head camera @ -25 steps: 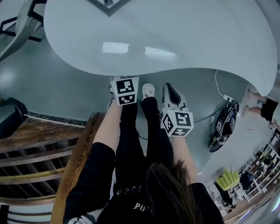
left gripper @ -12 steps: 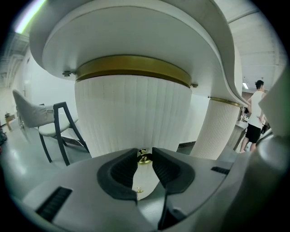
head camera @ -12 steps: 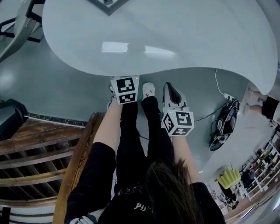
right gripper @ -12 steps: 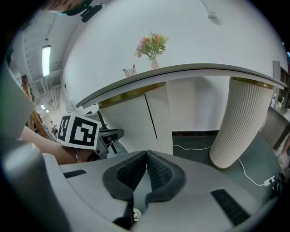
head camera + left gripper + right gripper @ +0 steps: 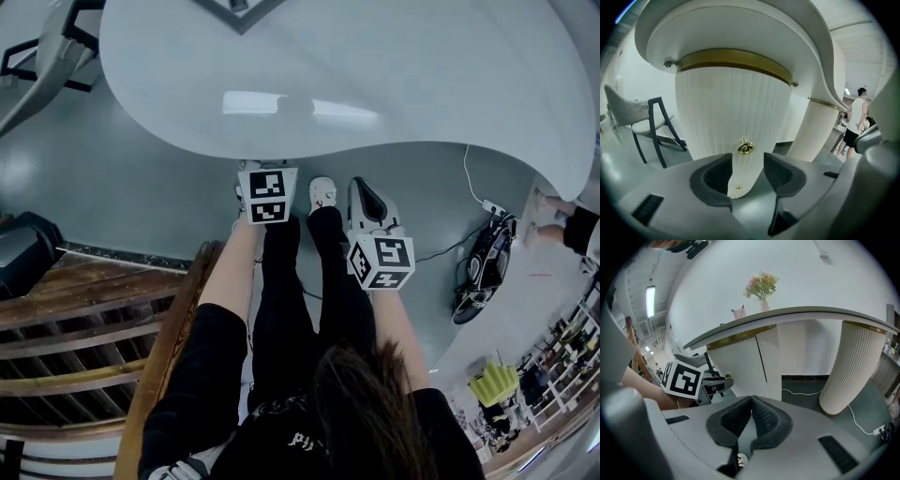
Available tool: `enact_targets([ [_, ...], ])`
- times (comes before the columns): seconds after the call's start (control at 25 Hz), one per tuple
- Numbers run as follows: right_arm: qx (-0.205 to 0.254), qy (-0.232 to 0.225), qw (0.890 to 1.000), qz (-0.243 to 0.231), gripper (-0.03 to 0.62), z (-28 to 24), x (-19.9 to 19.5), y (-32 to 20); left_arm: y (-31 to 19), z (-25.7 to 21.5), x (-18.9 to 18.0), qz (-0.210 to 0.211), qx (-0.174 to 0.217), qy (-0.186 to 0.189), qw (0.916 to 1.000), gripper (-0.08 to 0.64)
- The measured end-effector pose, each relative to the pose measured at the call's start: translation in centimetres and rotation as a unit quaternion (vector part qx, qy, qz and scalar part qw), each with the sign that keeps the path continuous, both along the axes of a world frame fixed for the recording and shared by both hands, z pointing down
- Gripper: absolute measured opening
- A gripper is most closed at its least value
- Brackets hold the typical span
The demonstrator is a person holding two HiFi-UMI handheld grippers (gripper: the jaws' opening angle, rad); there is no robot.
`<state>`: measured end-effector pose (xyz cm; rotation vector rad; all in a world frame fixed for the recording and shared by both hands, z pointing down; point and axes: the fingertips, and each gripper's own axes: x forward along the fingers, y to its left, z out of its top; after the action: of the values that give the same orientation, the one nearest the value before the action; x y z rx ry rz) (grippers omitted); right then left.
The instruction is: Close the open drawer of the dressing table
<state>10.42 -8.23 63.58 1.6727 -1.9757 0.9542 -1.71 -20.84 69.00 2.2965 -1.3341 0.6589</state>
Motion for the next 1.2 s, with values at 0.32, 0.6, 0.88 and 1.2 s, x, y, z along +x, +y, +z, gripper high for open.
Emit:
enact_targets([
  [0.32, 0.004, 0.014, 0.999, -0.029, 0.026, -1.6, -0.9, 0.3, 3.0, -1.1, -0.8, 0.015, -0.021, -0.007, 0.9996, 0.209],
  [0.6, 0.011, 0.016, 0.999, -0.041, 0.026, -3.5, -1.7, 1.1, 5.5, -3.9, -1.2, 0.015, -0.035, 0.010, 0.9992, 0.209],
  [0.88, 0.022, 0.018, 0.999, -0.047, 0.026, -6.2, -1.7, 1.4, 8.1, -7.6, -1.4, 0.014, -0.037, 0.017, 0.9991, 0.209],
  [1.2, 0.053, 0.027, 0.996, -0.059, 0.026, -10.8, -1.3, 0.7, 10.3, -12.5, -1.3, 0.008, -0.028, 0.028, 0.9992, 0.209],
])
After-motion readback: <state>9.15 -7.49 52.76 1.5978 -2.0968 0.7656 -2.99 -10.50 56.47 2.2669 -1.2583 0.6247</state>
